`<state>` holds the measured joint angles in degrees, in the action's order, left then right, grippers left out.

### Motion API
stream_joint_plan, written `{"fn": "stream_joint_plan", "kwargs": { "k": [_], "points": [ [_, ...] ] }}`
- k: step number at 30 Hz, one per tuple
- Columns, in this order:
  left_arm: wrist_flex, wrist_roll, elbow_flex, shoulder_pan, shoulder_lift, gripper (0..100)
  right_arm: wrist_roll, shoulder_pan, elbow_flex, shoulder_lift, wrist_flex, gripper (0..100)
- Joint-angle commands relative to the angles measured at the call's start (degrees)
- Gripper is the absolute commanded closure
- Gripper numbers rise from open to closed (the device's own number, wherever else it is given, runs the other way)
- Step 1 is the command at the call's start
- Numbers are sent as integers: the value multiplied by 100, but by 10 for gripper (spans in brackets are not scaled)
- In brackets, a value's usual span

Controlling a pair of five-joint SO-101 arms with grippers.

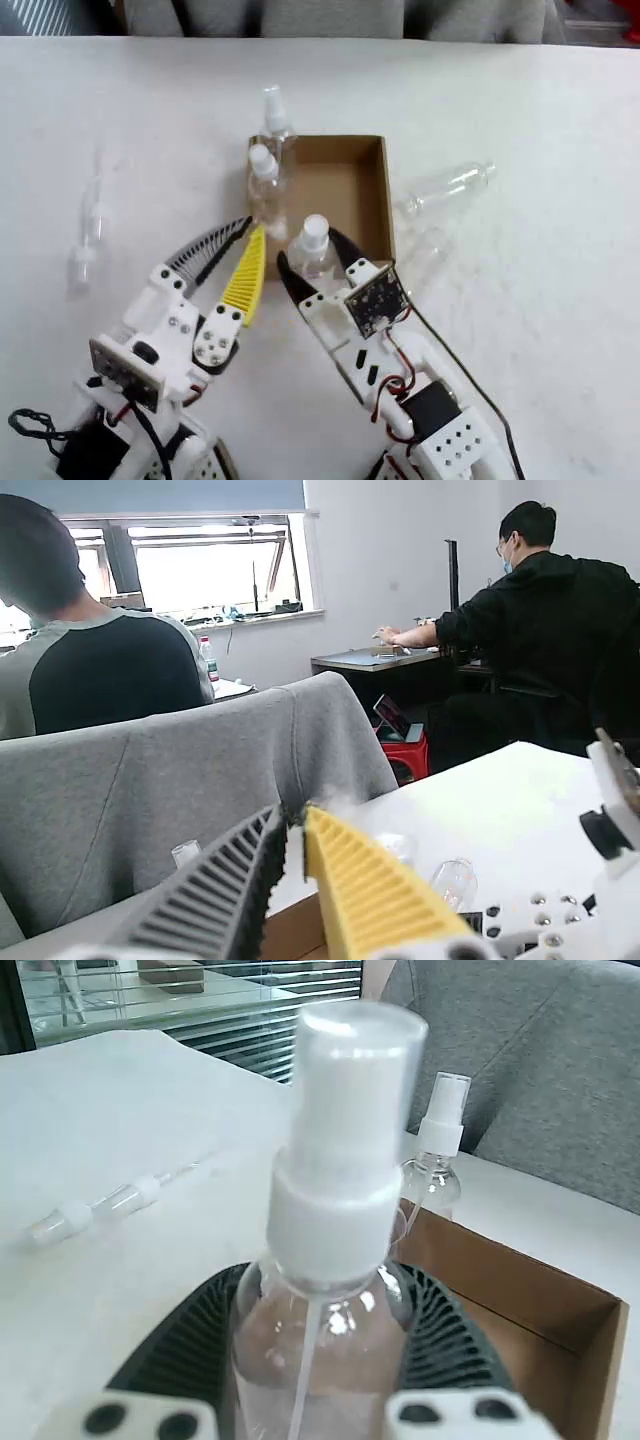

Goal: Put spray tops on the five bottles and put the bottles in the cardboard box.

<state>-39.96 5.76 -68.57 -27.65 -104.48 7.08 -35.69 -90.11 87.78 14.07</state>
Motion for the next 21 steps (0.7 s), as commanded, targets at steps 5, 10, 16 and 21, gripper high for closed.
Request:
{"fn": "stream_joint_plan", "kwargs": {
  "k": [5, 10, 16, 21],
  "points": [
    [-844, -79, 167, 1095, 22, 977, -18, 787, 466, 110, -127, 983],
    [-870, -79, -440, 2158, 22, 977, -35, 954, 466, 101, -374, 983],
    [-844, -79, -1442, 3213, 22, 977, -70, 1604, 1037, -295, -611, 983],
    [18, -79, -2479, 3767, 22, 977, -70, 1763, 1916, -1842, -998, 983]
  ]
}}
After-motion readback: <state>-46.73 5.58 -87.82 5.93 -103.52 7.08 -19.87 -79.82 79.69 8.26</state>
